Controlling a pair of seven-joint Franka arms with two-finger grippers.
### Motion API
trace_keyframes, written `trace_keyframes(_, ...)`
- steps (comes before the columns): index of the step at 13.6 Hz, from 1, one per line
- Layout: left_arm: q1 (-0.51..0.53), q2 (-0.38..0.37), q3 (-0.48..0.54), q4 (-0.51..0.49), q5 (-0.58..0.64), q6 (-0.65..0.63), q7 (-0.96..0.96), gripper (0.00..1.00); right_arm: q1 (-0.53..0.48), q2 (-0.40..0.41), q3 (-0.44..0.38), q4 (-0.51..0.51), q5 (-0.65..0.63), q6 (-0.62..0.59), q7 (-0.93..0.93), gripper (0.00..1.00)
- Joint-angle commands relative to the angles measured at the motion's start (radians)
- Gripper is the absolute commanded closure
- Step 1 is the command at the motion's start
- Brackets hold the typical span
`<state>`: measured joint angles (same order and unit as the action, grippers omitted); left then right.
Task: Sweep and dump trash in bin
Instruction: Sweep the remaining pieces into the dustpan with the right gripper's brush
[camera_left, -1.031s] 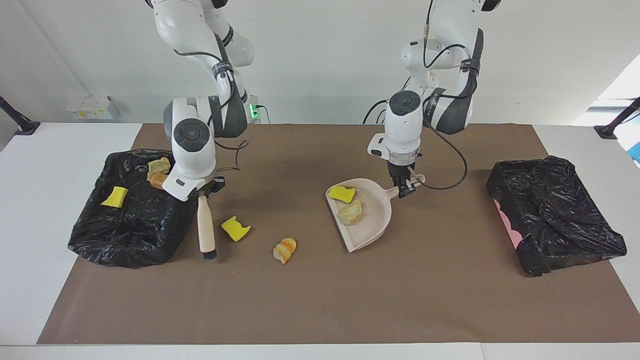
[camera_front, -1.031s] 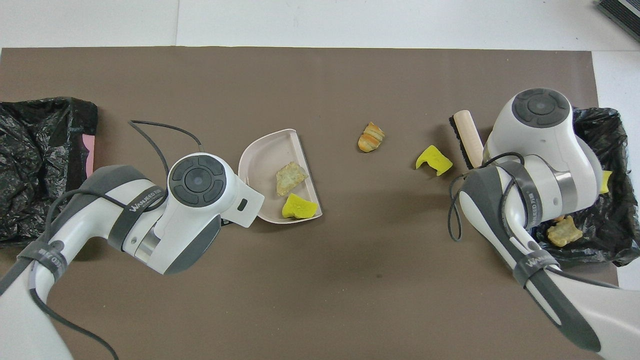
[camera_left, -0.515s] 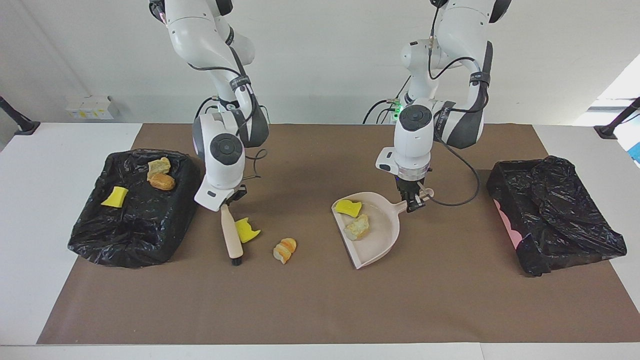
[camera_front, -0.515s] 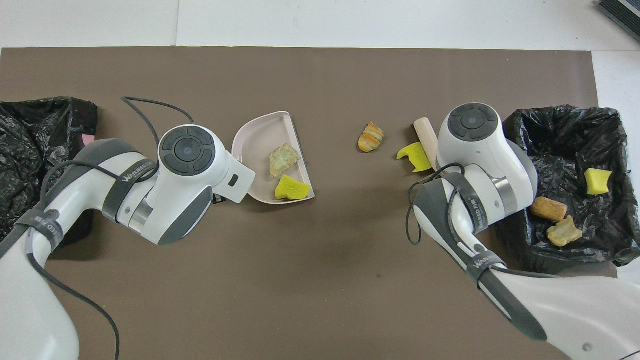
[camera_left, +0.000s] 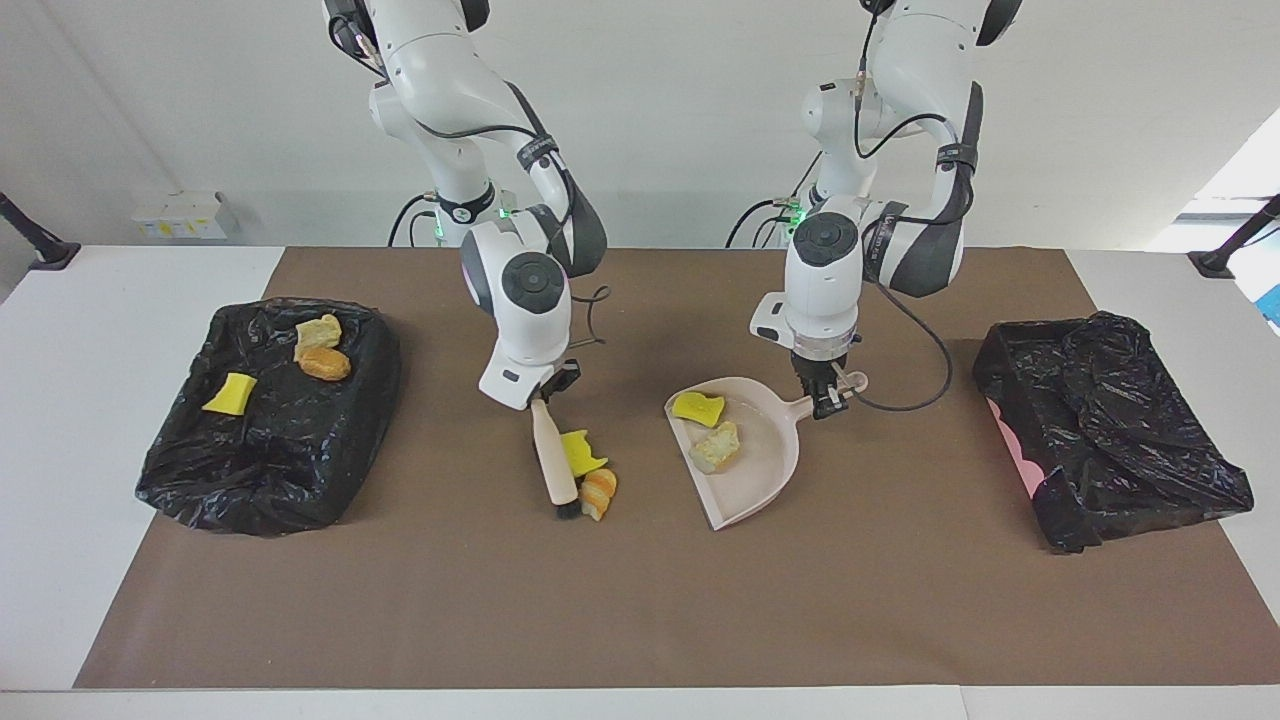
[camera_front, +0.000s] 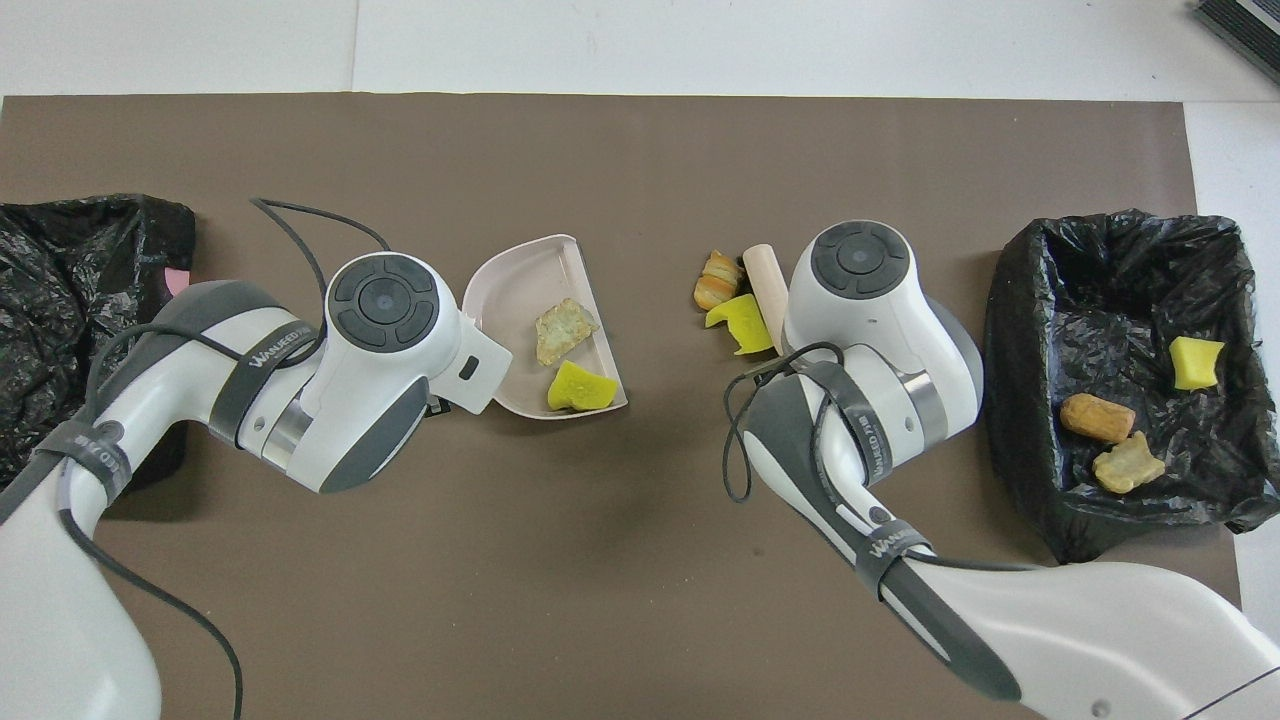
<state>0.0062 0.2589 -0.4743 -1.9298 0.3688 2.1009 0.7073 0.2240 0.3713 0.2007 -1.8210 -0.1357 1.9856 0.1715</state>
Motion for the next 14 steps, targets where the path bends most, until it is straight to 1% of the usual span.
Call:
trace_keyframes(1, -0.008, -0.032, 0.003, -0.029, 0.015, -0.024, 0.011, 1.00, 0.037, 0.037, 0.003, 0.019, 0.041, 0.016, 0.051, 1.00)
trace_keyframes(3, -0.008, -0.032, 0.003, -0.029, 0.013, -0.027, 0.012, 1.00, 0.067, 0.037, 0.003, 0.019, 0.064, 0.019, 0.049, 1.00)
trace_keyframes(5, -0.006, -0.032, 0.003, -0.029, 0.013, -0.032, 0.012, 1.00, 0.093, 0.034, 0.006, -0.003, 0.085, 0.056, 0.036, 1.00)
trace_keyframes(6, -0.006, -0.033, 0.002, -0.037, 0.013, -0.030, 0.014, 1.00, 0.095, 0.032, 0.026, -0.006, 0.096, 0.061, 0.033, 1.00)
trace_keyframes(7, -0.005, -0.043, 0.002, -0.049, 0.013, -0.028, 0.015, 1.00, 0.094, 0.034, 0.054, -0.006, 0.146, 0.074, 0.032, 1.00)
trace_keyframes(8, -0.005, -0.046, 0.002, -0.060, 0.012, -0.028, 0.017, 1.00, 0.095, 0.032, 0.065, -0.006, 0.195, 0.091, 0.032, 1.00)
trace_keyframes(10, -0.003, -0.052, 0.002, -0.064, 0.010, -0.024, 0.023, 1.00, 0.095, 0.032, 0.106, -0.004, 0.275, 0.096, 0.034, 1.00)
trace_keyframes(12, -0.003, -0.052, 0.002, -0.066, 0.009, -0.024, 0.029, 1.00, 0.095, 0.026, 0.120, -0.004, 0.373, 0.096, 0.043, 1.00)
trace_keyframes(14, -0.002, -0.052, 0.003, -0.064, 0.004, -0.016, 0.063, 1.00, 0.091, 0.005, 0.123, -0.006, 0.384, 0.070, 0.037, 1.00)
